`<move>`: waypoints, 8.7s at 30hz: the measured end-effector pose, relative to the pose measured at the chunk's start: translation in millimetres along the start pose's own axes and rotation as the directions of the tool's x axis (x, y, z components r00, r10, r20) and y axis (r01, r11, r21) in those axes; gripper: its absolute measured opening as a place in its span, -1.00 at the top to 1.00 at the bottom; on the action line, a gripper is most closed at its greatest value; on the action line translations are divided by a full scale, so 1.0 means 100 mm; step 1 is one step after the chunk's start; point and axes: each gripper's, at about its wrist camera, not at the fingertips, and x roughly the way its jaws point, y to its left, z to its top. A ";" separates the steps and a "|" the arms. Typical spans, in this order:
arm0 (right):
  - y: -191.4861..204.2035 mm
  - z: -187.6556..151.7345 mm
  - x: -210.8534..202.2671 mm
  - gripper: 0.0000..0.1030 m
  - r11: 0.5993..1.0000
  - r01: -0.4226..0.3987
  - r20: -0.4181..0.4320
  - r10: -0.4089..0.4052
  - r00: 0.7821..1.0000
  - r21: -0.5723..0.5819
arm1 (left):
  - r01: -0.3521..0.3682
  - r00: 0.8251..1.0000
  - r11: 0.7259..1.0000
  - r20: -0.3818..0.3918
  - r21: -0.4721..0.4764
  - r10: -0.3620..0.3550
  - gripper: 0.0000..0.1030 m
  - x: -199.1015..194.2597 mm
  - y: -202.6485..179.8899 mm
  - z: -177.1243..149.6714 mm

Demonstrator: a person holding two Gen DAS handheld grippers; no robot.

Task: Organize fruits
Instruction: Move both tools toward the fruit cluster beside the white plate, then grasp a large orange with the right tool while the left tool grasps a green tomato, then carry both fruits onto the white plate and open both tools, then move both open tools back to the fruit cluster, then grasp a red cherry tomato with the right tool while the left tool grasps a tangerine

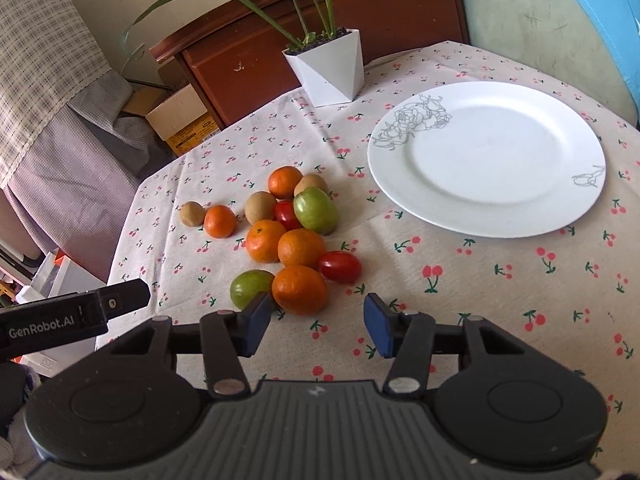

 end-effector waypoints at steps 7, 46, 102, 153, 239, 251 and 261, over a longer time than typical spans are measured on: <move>0.03 -0.02 0.05 0.41 1.000 -0.018 0.028 0.019 0.999 -0.018 | 0.009 1.000 1.000 -0.007 0.006 -0.009 -0.83 0.04 -0.03 -0.02; -0.45 0.01 -0.21 0.36 0.988 0.051 0.032 -0.056 0.998 0.145 | 0.226 0.974 0.967 -0.011 0.114 -0.227 0.19 0.34 -0.76 -0.16; -1.05 0.35 -0.36 0.44 0.925 0.103 0.196 -0.185 0.963 0.365 | 0.465 0.880 0.876 0.044 0.123 -0.473 0.42 0.63 -1.50 0.37; -1.23 0.68 0.01 0.26 0.929 0.320 0.198 -0.354 0.914 0.184 | 0.285 0.954 0.948 0.052 0.142 -0.294 -0.06 0.68 -1.47 0.15; -0.44 0.11 -0.46 0.52 0.997 0.066 0.193 -0.074 0.978 0.046 | 0.339 0.936 0.935 0.066 0.105 -0.347 0.18 0.18 -0.94 -0.07; -0.51 0.12 -0.46 0.52 0.995 0.049 0.185 -0.065 0.981 0.092 | 0.253 0.961 0.960 0.088 0.118 -0.264 0.32 0.36 -1.07 -0.05; -0.51 0.13 -0.42 0.52 0.993 0.048 0.176 -0.066 0.982 0.104 | 0.242 0.965 0.965 0.075 0.100 -0.250 0.41 0.45 -1.07 -0.06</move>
